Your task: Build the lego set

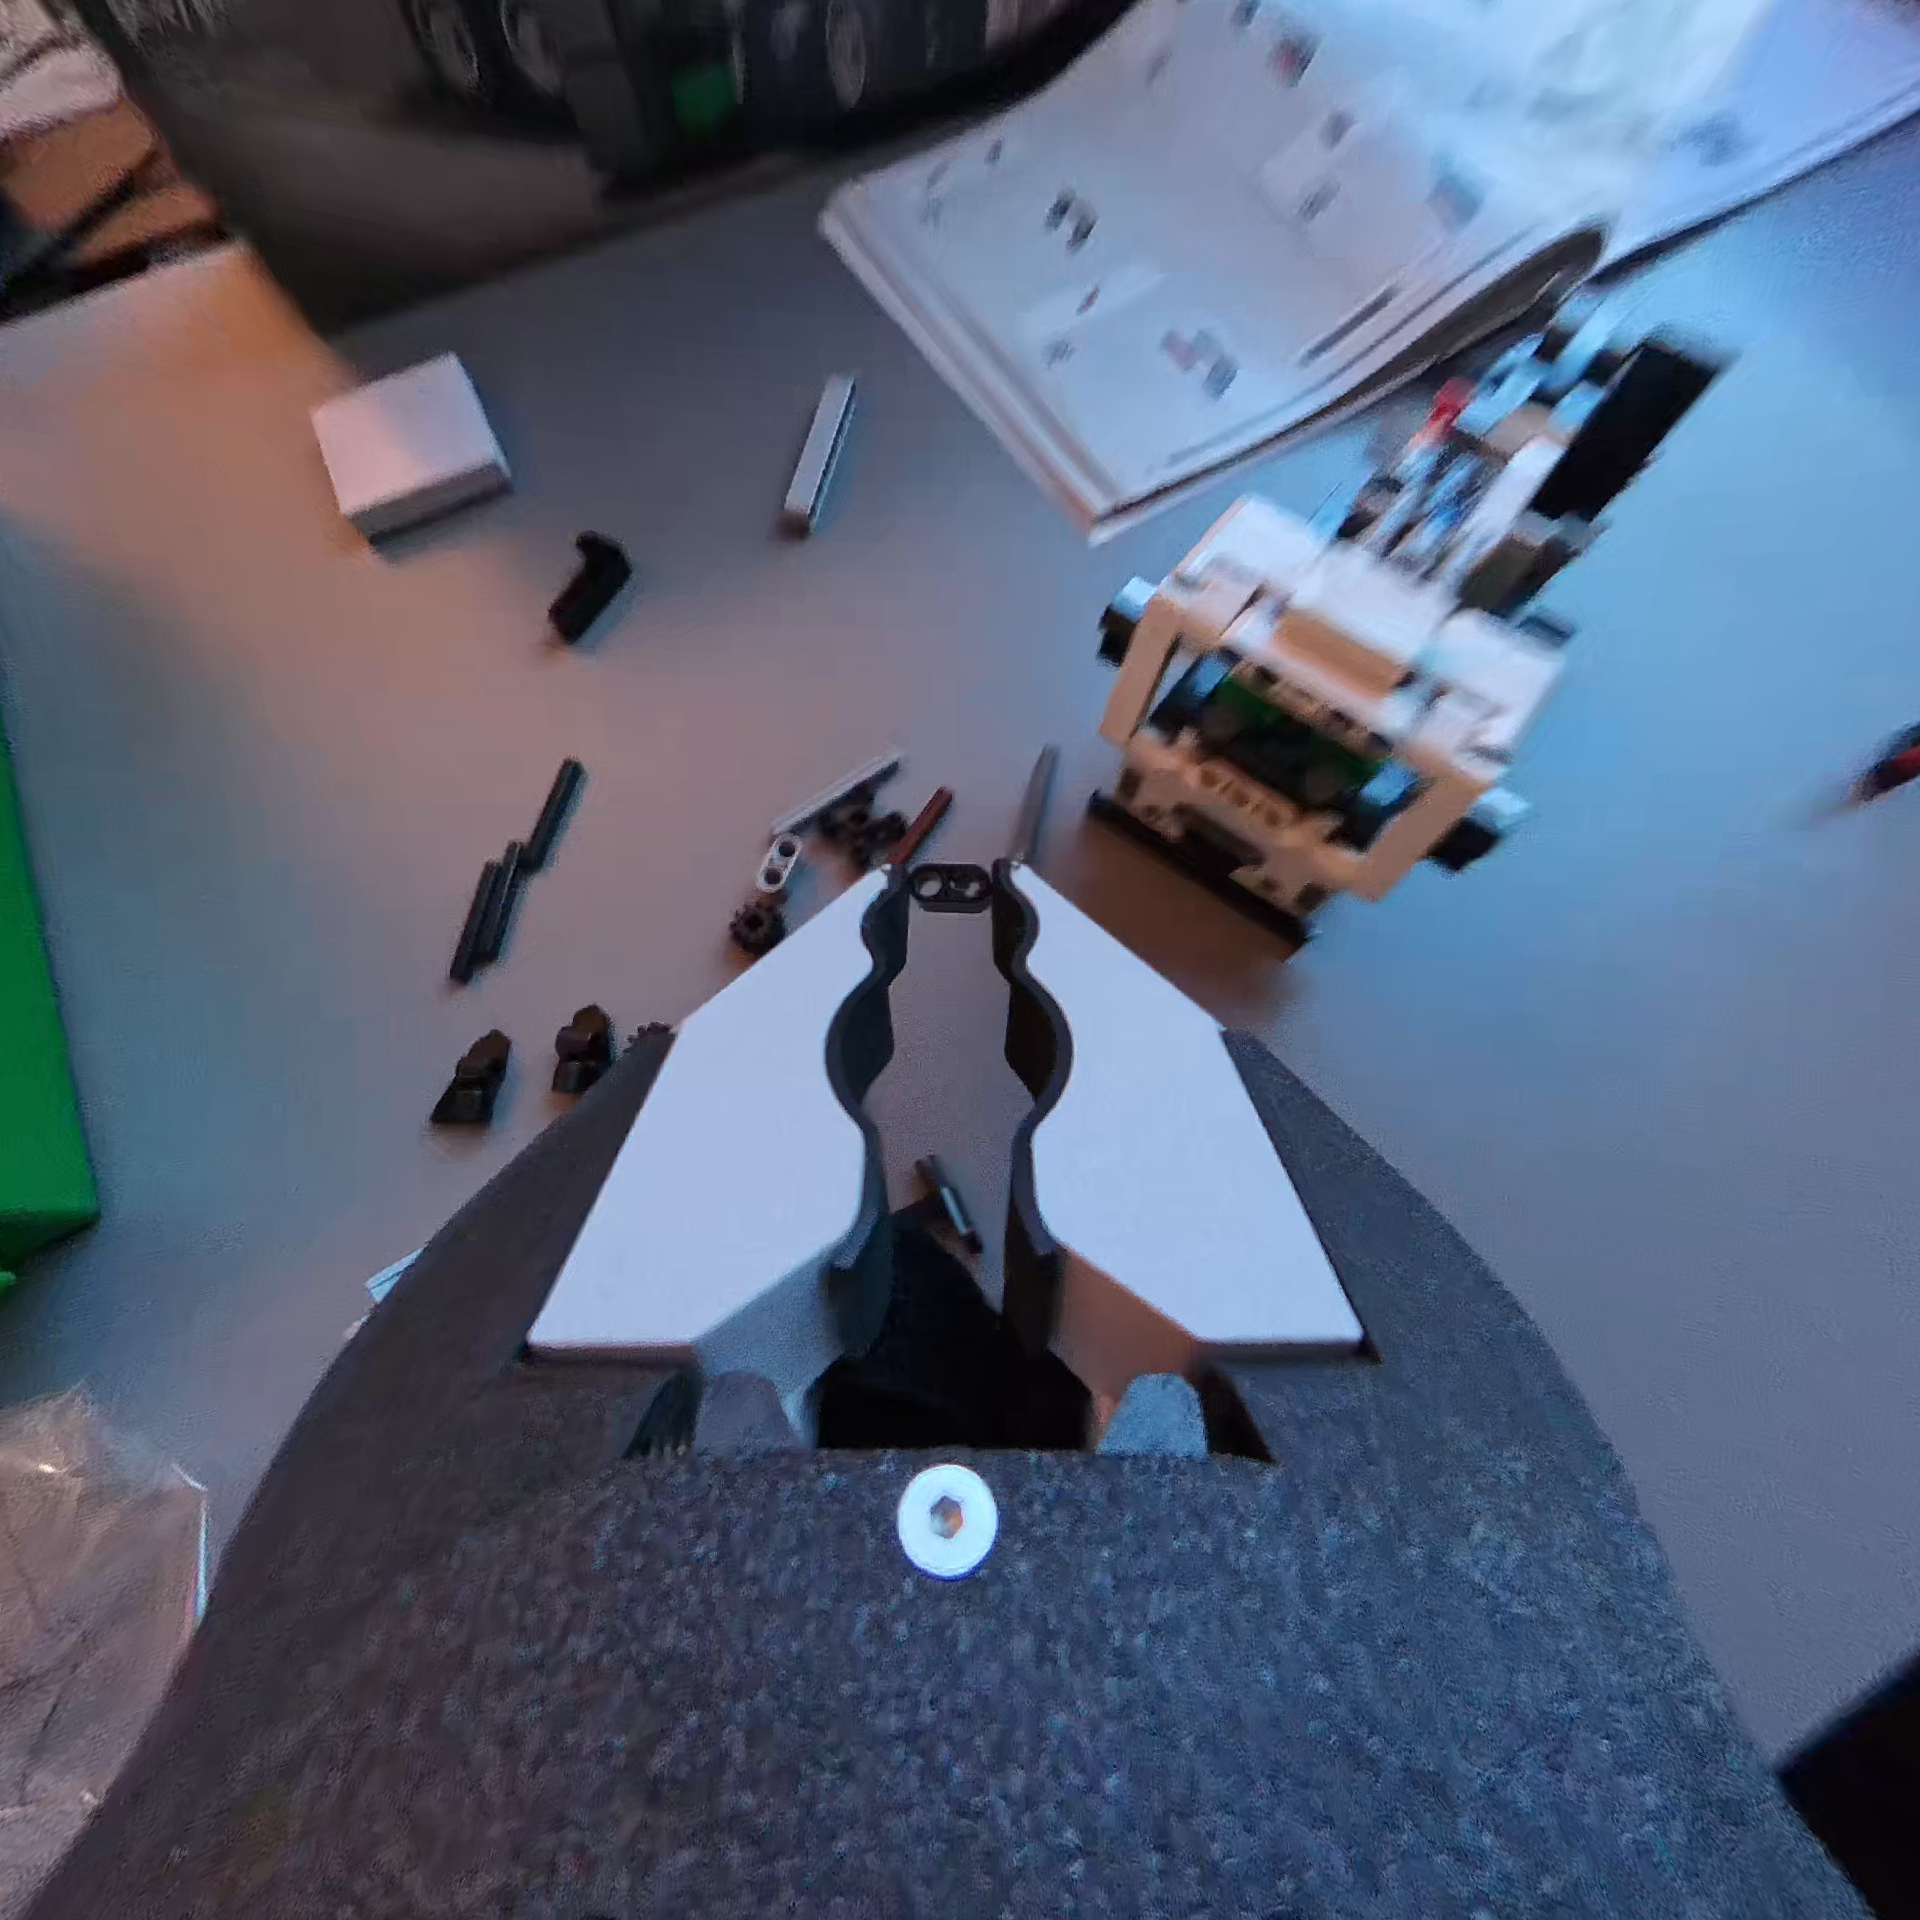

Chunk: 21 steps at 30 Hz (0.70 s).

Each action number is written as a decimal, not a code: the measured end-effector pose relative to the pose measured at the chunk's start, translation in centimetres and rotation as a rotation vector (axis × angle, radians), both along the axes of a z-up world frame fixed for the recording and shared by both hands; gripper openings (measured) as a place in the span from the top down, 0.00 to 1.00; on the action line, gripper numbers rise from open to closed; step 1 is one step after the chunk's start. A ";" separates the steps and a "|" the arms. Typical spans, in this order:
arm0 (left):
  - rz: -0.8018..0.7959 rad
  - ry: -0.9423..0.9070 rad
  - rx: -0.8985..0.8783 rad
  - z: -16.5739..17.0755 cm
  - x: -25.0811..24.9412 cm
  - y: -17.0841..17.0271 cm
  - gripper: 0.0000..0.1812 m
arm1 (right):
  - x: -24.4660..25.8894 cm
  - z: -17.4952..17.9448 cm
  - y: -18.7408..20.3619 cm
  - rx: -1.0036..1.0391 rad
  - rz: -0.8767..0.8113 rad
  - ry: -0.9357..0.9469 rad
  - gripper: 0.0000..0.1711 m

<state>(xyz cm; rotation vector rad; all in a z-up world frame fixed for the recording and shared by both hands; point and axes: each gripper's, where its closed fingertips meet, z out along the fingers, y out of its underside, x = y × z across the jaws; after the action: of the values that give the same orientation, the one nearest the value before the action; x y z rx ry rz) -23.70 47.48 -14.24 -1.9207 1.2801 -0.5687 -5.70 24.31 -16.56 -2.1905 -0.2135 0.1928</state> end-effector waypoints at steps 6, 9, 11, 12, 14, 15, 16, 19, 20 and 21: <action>-0.248 -0.187 -0.054 5.9 2.8 -6.5 0.92 | 0.2 0.0 0.1 0.000 0.026 0.000 0.96; -0.414 -0.150 -0.066 4.9 5.3 -11.5 0.92 | 0.0 0.2 -0.1 0.008 0.037 0.002 0.96; -0.464 -0.081 -0.048 2.6 6.8 -13.8 0.92 | -0.1 0.3 -0.2 0.015 0.038 0.004 0.96; -0.482 -0.046 -0.033 1.5 7.4 -14.7 0.92 | -0.1 0.3 -0.3 0.018 0.039 0.007 0.96; -0.523 0.006 -0.022 -0.3 8.5 -16.3 0.92 | -0.2 0.2 -0.4 0.021 0.039 0.011 0.96; -0.536 0.030 -0.026 -1.0 9.0 -17.0 0.92 | -0.3 0.2 -0.5 0.024 0.039 0.012 0.96; -0.542 0.058 -0.028 -1.7 9.4 -17.5 0.92 | -0.3 0.2 -0.5 0.026 0.041 0.014 0.96; -0.554 0.126 -0.008 -3.2 10.0 -18.1 0.92 | -0.5 0.1 -0.6 0.024 0.048 0.021 0.96; -0.554 0.125 0.000 -3.3 10.1 -18.1 0.92 | -0.5 0.2 -0.7 0.024 0.050 0.021 0.96; -0.554 0.119 0.000 -3.3 10.2 -18.2 0.92 | -0.5 0.2 -0.7 0.024 0.053 0.021 0.96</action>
<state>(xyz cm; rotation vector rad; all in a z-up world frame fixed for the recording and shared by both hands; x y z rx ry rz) -13.46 29.27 -17.52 -1.6091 1.9058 -0.7310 -6.21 23.59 -16.34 -2.1590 -0.2614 0.2416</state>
